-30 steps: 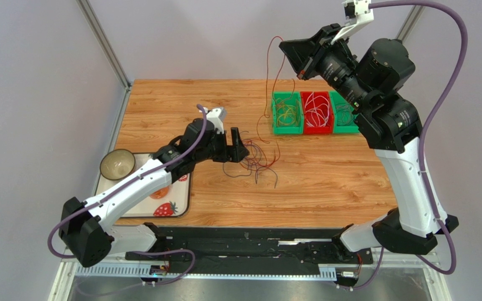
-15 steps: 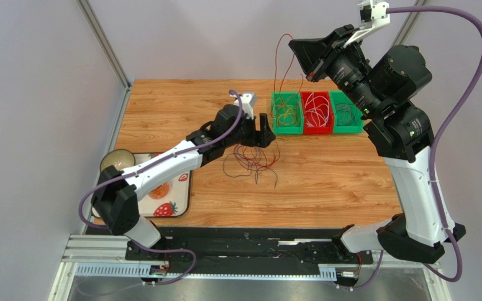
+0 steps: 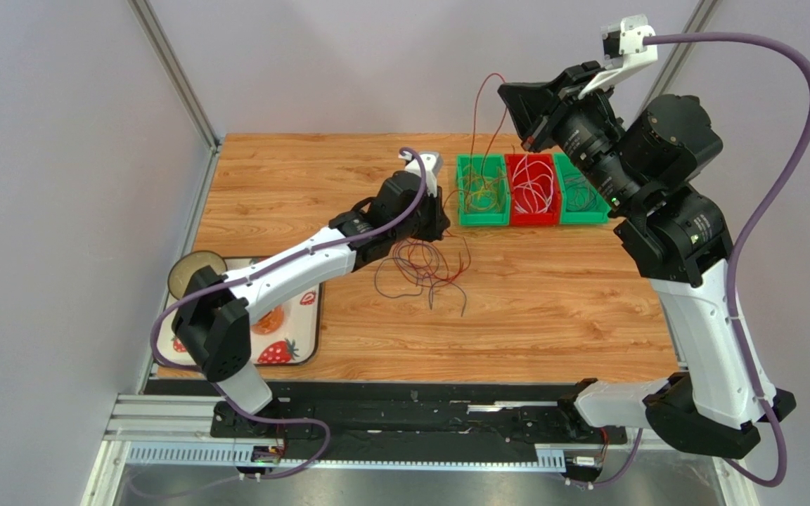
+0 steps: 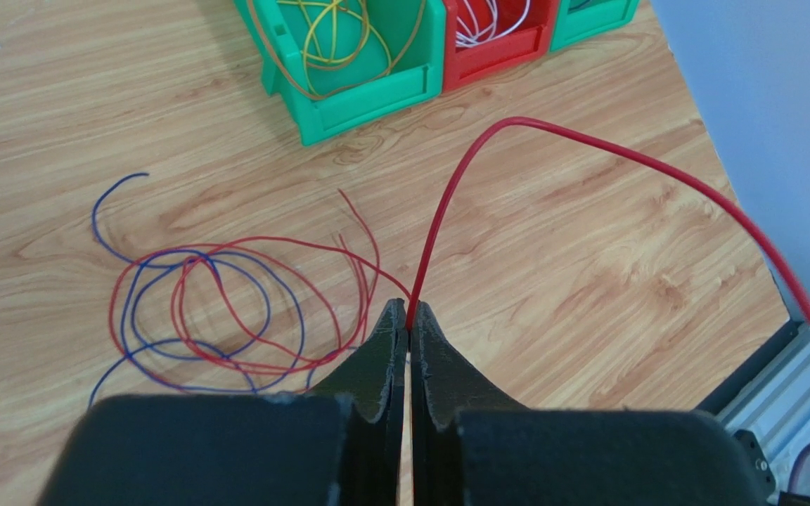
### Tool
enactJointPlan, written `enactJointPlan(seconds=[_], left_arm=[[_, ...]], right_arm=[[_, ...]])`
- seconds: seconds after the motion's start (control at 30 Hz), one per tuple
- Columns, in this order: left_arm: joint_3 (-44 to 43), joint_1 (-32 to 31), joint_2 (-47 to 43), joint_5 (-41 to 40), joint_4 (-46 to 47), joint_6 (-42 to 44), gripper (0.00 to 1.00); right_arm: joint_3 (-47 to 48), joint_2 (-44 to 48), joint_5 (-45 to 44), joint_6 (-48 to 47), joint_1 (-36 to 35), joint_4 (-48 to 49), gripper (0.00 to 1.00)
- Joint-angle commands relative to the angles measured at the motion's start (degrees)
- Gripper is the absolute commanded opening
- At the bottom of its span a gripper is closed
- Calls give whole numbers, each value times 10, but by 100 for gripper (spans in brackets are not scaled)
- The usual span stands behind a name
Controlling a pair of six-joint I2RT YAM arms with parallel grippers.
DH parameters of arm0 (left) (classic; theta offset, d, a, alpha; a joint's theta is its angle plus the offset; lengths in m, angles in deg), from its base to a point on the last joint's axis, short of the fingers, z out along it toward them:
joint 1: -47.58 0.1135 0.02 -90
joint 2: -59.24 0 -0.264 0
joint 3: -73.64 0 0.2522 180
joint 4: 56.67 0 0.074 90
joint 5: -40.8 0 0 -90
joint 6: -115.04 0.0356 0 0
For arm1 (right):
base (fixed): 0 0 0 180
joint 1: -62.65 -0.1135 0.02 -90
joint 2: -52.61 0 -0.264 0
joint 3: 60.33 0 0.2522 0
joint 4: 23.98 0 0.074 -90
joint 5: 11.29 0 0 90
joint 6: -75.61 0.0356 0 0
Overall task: Untangle the cables
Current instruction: Untie the cable.
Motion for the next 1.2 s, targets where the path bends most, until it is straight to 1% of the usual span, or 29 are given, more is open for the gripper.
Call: enactJointPlan(seconds=[0.0, 0.03, 0.07, 0.17, 0.23, 0.43, 0.53, 0.57, 0.7, 0.73, 0.87, 0.93, 1.0, 1.07, 1.1, 1.13, 1.17], left_arm=[[-52, -6, -94, -23, -47, 37, 0], [-58, -5, -116, -24, -55, 42, 0], [-70, -5, -124, -25, -83, 50, 0], [-122, -5, -145, -22, -138, 56, 0], [-162, -5, -153, -11, -158, 55, 0], [-246, -5, -162, 26, -200, 35, 0], [-292, -5, -152, 54, -218, 28, 0], [-309, -5, -150, 58, -226, 25, 0], [-320, -5, -142, 83, -225, 12, 0], [-320, -5, -139, 89, -223, 7, 0], [-306, -5, -139, 127, -195, -15, 0], [-307, -5, -139, 149, -177, -16, 0], [-320, -5, -139, 164, -165, -12, 0], [-353, -5, -135, 174, -153, 5, 0], [-367, -5, -127, 183, -153, 12, 0], [-383, -5, -121, 188, -157, 26, 0], [-417, -5, -114, 193, -160, 33, 0]], right_arm=[[-12, 10, -70, -13, 1, -10, 0], [-12, 9, -76, -15, 3, -14, 0], [-21, 10, -85, -16, 2, -18, 0], [-48, 16, -90, -12, 2, -19, 0], [-61, 19, -84, -4, 2, -19, 0], [-118, 47, -36, 11, 2, -13, 0], [-149, 68, 4, 20, 1, -4, 0], [-160, 74, 36, 24, 2, -1, 0], [-225, 104, 99, 39, 2, 24, 0], [-259, 119, 109, 44, 2, 39, 0], [-323, 144, 174, 53, 2, 72, 0], [-338, 148, 175, 54, 2, 70, 0], [-360, 156, 148, 53, 2, 65, 0], [-372, 158, 128, 53, 1, 57, 0], [-380, 160, 124, 52, 2, 54, 1], [-382, 159, 122, 51, 2, 48, 4], [-383, 158, 123, 51, 2, 43, 16]])
